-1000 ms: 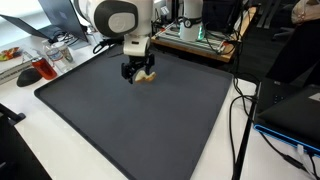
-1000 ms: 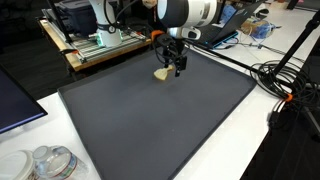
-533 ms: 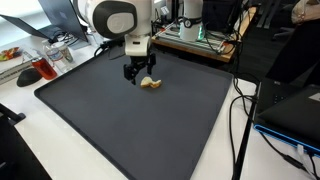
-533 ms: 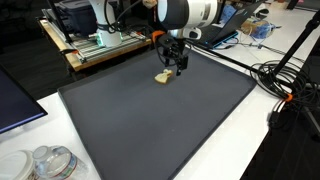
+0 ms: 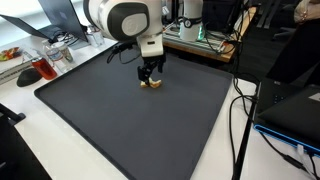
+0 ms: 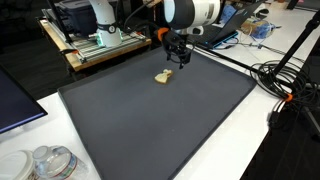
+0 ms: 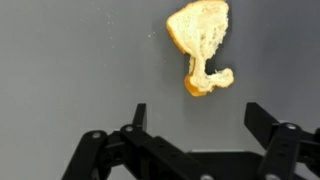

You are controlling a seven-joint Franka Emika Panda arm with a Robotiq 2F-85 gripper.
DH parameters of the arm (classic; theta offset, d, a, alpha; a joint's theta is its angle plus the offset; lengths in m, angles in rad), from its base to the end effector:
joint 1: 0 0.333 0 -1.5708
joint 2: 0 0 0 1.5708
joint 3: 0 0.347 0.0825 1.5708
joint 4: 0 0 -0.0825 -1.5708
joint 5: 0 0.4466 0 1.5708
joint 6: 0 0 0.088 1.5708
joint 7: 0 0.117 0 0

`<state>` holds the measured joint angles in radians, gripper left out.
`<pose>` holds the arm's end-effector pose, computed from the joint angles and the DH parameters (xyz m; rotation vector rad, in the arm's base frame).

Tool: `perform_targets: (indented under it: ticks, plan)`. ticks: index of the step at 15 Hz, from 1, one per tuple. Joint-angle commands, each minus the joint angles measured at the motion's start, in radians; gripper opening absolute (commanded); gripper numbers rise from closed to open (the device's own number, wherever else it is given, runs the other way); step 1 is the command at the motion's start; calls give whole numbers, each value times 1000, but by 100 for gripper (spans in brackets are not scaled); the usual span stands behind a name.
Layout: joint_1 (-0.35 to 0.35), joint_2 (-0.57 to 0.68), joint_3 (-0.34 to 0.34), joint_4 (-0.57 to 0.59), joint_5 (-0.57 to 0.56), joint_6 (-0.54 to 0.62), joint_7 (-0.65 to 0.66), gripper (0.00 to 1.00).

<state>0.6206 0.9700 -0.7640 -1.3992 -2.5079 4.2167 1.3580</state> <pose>0.6225 0.0900 0.2003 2.2332 2.1760 -0.1074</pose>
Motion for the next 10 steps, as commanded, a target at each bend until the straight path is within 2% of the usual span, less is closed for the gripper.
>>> perform_targets:
  ticks: [1, 6, 8, 10]
  plan:
    - [77, -45, -31, -73, 0, 2, -159, 100]
    - [225, -35, -150, -121, 0, -5, -330, 100]
    - [252, -37, -152, -128, 0, 26, -322, 100]
    - [298, -49, -157, -176, 0, 0, -260, 100]
